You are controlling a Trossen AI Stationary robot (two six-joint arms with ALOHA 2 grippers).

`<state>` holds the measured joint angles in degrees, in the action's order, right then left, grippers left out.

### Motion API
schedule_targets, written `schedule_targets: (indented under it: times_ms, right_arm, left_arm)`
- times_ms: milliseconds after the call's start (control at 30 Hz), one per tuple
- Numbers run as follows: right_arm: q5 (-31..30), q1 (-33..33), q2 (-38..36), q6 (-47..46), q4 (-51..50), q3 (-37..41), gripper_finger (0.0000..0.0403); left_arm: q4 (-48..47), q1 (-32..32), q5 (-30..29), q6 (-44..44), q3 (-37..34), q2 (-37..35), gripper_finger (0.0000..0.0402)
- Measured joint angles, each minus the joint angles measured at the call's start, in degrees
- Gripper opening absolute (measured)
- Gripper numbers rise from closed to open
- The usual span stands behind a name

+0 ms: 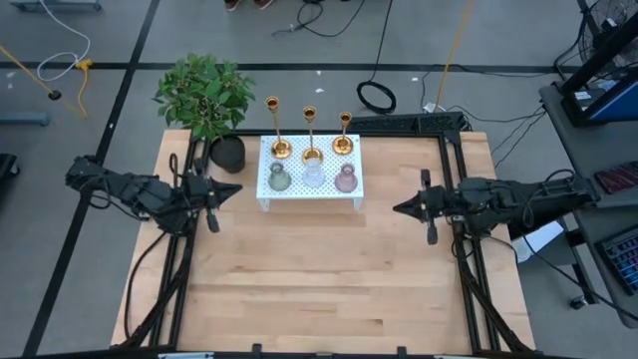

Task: Pick & Place candle stick holders
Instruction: Return to Home Position

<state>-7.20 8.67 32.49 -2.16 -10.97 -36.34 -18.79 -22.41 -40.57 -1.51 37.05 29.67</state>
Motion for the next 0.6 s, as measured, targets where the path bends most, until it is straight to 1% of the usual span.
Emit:
schedule_targets:
  times_ms: [100, 133, 200, 267, 333, 400, 500, 600]
  right_arm:
    - [-0.02, 0.0, -3.65, 1.5, 2.0, 3.83, 0.0001]
    - [0.0, 0.0, -4.77, 2.11, 3.56, 5.35, 0.0001]
    - [0.07, 0.0, -6.64, 2.87, 6.46, 8.06, 0.0001]
    - [1.47, -0.04, -8.45, 2.95, 6.89, 10.07, 0.0001]
    - [3.24, -0.15, -10.11, 3.03, 6.87, 11.88, 0.0]
    - [4.44, -0.4, -11.67, 2.85, 6.85, 13.2, 0.0]
    - [4.48, -0.5, -14.0, 3.57, 6.81, 14.95, 0.0]
    - [4.5, -0.5, -16.26, 4.33, 6.8, 16.56, 0.0]
  left_arm:
    - [0.34, -0.01, 2.54, 1.91, -3.4, -2.07, 0.0005]
    - [1.9, -0.03, 3.8, 3.23, -5.08, -2.6, 0.0006]
    - [7.74, -0.1, 7.56, 7.04, -8.6, -3.54, 0.0004]
    - [13.17, -0.09, 11.84, 12.21, -11.56, -4.33, 0.0003]
    - [16.11, -0.1, 13.94, 15.0, -13.63, -5.18, 0.0005]
    - [15.95, -0.07, 13.97, 15.16, -14.46, -6.52, 0.0007]
    - [13.4, -0.07, 13.73, 14.9, -15.07, -8.98, 0.0003]
    - [13.6, -0.07, 15.65, 13.86, -16.5, -12.19, 0.0006]
